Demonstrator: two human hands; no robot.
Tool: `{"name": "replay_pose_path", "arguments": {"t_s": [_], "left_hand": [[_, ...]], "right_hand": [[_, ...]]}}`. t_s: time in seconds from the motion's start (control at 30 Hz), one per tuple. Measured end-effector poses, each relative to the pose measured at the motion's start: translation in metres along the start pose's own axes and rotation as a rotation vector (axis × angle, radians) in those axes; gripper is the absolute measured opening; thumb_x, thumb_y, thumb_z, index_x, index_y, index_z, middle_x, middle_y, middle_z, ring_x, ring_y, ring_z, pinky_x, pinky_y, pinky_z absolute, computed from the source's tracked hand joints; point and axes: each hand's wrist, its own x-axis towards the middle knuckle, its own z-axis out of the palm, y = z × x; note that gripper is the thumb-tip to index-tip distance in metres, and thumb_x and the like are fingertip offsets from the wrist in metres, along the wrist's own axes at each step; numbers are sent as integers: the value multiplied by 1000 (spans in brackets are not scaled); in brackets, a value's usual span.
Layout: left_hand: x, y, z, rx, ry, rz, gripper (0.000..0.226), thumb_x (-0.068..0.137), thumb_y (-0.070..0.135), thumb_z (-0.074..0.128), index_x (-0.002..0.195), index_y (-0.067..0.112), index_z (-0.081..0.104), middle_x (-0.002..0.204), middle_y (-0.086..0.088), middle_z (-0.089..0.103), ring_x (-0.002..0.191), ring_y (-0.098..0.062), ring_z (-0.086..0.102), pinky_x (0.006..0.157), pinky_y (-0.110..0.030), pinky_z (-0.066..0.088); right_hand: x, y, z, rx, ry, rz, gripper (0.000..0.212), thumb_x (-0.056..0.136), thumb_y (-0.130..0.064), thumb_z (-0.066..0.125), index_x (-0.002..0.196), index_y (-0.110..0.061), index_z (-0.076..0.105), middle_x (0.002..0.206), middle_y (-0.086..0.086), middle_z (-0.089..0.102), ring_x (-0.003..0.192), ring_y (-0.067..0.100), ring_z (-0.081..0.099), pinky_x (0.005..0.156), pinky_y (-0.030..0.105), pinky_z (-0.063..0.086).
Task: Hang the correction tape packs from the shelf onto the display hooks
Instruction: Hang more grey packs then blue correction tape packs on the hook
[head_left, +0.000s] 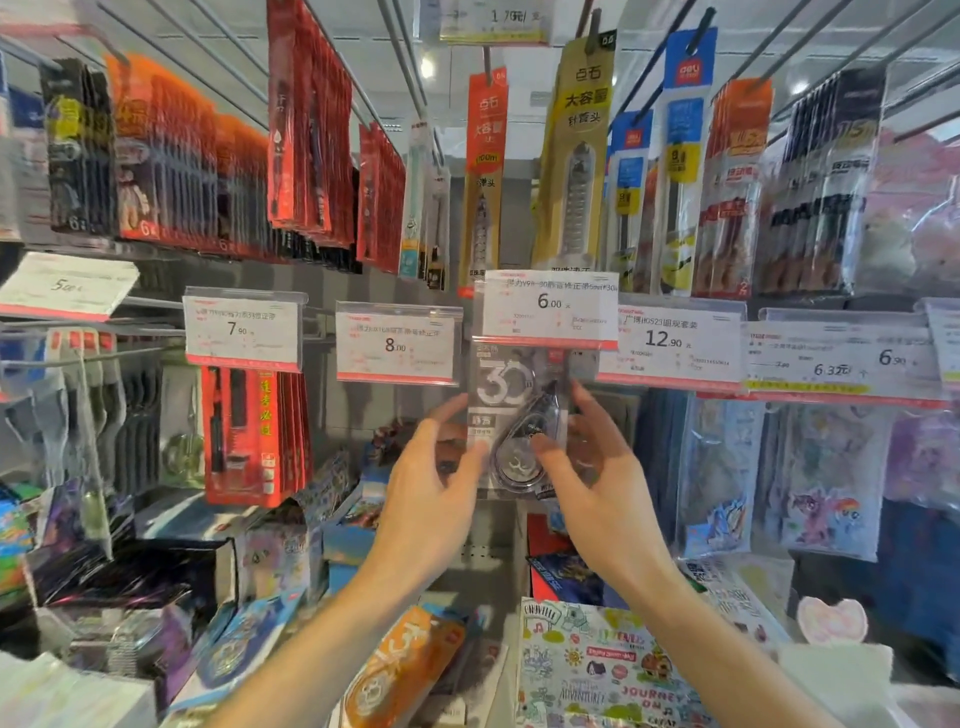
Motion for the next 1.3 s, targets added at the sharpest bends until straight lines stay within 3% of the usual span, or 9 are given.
{"name": "replay_pose_path", "arguments": {"t_s": [0.07, 0.23, 0.53, 0.63, 0.77, 0.9, 1.07, 1.17, 1.3], "left_hand": [[10, -10, 6, 36, 21, 2, 42, 103, 29, 60, 132, 57, 47, 104, 26, 67, 99, 6, 63, 81, -13, 51], [28, -35, 14, 45, -7, -59, 47, 103, 33, 59, 140, 57, 43, 145, 12, 55, 120, -18, 65, 104, -45, 54], [57, -50, 27, 63, -40, -154, 53, 101, 35, 62, 150, 39, 41, 144, 0, 59, 130, -23, 58, 108, -48, 49], [60, -49, 25, 75, -49, -169, 54, 100, 33, 64, 149, 38, 42, 143, -2, 59, 124, -26, 61, 105, -51, 50], [54, -44, 16, 31, -65, -179, 42, 101, 26, 64, 135, 45, 49, 135, 8, 63, 116, -9, 63, 98, -34, 53], [34, -32, -4, -42, -19, -198, 34, 100, 15, 66, 124, 37, 55, 120, 14, 64, 104, 10, 57, 94, -21, 49], [-3, -7, -29, -75, 28, -204, 23, 99, 19, 67, 120, 28, 63, 107, 5, 72, 98, -14, 70, 89, -37, 58], [-36, 5, -38, -119, 42, -190, 16, 98, 17, 69, 110, 26, 66, 96, -1, 74, 85, -16, 73, 72, -29, 60], [-79, 11, -47, -127, 32, -204, 9, 97, 21, 68, 104, 26, 69, 100, -12, 74, 92, -32, 71, 83, -47, 58]], "right_hand": [[7, 7, 4, -19, 3, 15, 64, 100, -42, 66, 156, -46, 36, 146, -18, 55, 133, 9, 56, 111, 49, 50], [30, 25, 12, -50, -34, 32, 66, 101, -44, 64, 159, -47, 32, 158, -23, 45, 145, 2, 45, 120, 43, 41], [62, 43, 26, -160, -47, 85, 73, 104, -31, 62, 164, -37, 22, 159, -7, 50, 134, 16, 59, 92, 19, 49], [64, 40, 26, -146, -55, 106, 73, 104, -30, 63, 164, -37, 23, 159, -6, 50, 132, 16, 61, 96, 24, 52], [57, 31, 15, -89, -89, 144, 61, 103, -26, 65, 158, -26, 39, 139, -3, 66, 106, -3, 66, 84, 14, 55], [33, 26, -5, -78, -64, 136, 37, 101, -22, 67, 136, -19, 58, 121, -7, 70, 111, 11, 69, 99, 34, 57], [-2, 7, -29, 25, -21, 169, 10, 100, -24, 67, 110, -28, 69, 93, -5, 79, 81, 9, 75, 70, 22, 61], [-27, -3, -40, 100, -46, 180, 6, 100, -25, 68, 105, -23, 71, 87, -1, 79, 68, 8, 72, 63, 20, 59], [-63, -9, -44, 202, -96, 219, 6, 101, -20, 67, 102, -17, 73, 83, 4, 78, 65, 10, 70, 60, 20, 58]]}}
